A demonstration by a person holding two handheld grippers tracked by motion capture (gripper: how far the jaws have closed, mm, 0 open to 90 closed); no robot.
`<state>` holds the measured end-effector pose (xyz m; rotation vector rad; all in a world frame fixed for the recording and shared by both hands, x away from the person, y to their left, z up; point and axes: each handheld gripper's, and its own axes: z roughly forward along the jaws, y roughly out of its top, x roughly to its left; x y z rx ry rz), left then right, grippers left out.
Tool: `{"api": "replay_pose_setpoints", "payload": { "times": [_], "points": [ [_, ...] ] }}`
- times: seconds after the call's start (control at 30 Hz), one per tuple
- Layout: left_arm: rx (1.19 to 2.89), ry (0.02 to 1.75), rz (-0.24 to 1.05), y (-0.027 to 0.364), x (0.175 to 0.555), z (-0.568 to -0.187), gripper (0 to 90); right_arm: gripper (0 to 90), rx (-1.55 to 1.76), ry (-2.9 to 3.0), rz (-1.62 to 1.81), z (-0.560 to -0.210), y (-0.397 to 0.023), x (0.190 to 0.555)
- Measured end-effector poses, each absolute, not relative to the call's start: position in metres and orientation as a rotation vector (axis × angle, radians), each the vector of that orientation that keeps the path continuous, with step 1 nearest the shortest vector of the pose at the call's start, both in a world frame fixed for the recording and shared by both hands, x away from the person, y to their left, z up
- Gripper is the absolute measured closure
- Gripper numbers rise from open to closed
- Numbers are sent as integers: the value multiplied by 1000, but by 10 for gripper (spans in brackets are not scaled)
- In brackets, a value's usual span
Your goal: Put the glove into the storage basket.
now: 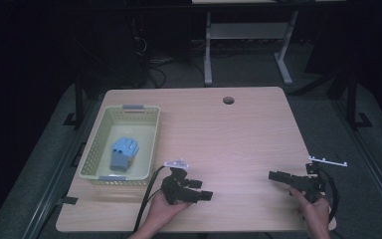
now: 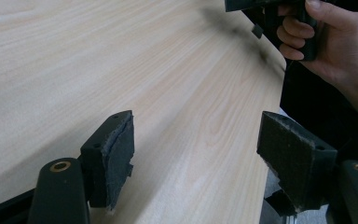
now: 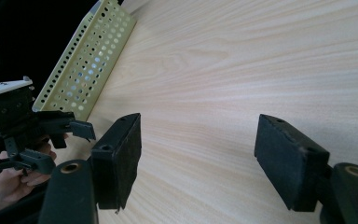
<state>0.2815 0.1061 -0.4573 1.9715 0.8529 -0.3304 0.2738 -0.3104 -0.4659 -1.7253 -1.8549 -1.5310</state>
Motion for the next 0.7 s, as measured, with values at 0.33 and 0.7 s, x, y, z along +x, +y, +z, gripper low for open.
{"api": "replay_pose_setpoints", "payload": {
  "times": [0.33, 0.7],
  "points": [
    [1941, 855, -328, 112, 274, -460, 272, 310, -1687, -1899, -1539, -468, -303, 270],
    [1926, 819, -266, 117, 267, -457, 271, 293, -1650, -1872, -1605, -467, -300, 264]
  ]
}}
